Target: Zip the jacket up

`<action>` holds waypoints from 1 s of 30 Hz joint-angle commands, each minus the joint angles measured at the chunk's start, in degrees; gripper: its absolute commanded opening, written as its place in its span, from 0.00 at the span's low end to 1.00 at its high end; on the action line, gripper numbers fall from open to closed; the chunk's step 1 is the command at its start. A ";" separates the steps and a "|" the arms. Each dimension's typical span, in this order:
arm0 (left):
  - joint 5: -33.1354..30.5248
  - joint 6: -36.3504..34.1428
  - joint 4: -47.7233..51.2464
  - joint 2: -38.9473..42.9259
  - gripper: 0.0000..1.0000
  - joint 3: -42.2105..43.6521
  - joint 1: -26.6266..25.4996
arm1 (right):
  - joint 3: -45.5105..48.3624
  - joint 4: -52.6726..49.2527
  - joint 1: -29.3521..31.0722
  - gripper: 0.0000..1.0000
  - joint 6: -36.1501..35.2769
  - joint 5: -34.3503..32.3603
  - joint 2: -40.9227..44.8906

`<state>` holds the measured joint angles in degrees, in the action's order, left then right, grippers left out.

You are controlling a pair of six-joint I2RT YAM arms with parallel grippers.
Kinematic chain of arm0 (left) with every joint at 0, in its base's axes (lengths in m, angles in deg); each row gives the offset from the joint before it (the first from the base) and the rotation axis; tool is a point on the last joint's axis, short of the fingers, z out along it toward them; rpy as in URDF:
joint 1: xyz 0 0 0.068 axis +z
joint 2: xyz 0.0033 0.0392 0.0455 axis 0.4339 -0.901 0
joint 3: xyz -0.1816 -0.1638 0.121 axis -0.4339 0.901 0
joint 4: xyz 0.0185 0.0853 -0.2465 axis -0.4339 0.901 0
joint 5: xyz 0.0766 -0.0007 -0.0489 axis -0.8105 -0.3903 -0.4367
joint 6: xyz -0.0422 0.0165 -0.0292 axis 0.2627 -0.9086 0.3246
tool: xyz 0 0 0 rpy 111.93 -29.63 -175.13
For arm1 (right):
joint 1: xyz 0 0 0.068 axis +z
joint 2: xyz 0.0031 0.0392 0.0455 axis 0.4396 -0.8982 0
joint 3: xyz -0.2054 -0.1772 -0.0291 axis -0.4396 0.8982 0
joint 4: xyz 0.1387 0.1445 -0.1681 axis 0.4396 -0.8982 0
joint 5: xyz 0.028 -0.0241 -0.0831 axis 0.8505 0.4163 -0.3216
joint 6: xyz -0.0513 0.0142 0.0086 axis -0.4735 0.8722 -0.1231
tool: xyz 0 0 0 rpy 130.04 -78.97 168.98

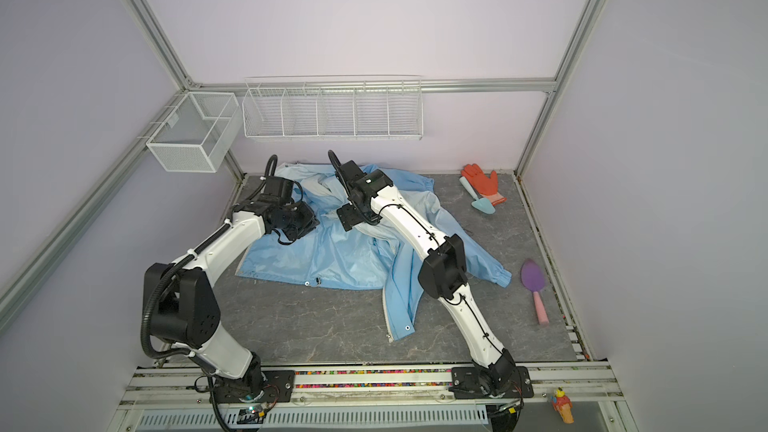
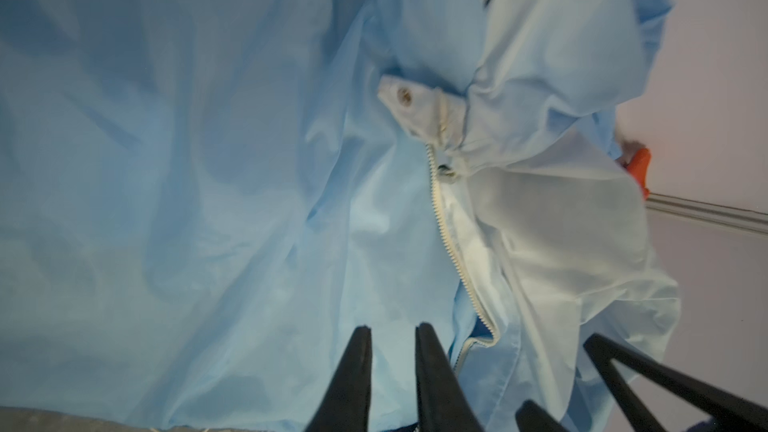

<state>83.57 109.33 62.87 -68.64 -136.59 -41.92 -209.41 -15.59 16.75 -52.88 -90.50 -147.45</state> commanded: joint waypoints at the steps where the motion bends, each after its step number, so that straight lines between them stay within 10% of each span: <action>1: 1.25 1.12 -5.12 -1.13 0.17 2.65 -2.47 | -1.08 1.97 -0.46 0.94 -4.92 -2.20 -2.80; 12: 4.39 7.93 -13.22 -2.78 0.13 10.20 -5.75 | -1.95 13.51 -1.39 0.97 -4.80 -4.08 -9.96; 23: 5.91 10.97 -19.33 -5.31 0.11 19.34 -6.56 | -3.78 18.48 -2.94 0.54 0.09 1.47 -14.82; 30: 5.52 9.88 -16.80 -6.72 0.08 22.40 -6.08 | -1.64 16.24 -4.68 0.09 5.07 2.79 -8.85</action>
<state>90.17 118.95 42.41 -73.12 -116.51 -48.22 -212.05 1.54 13.47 -51.00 -89.56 -161.61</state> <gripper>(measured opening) 0.088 0.103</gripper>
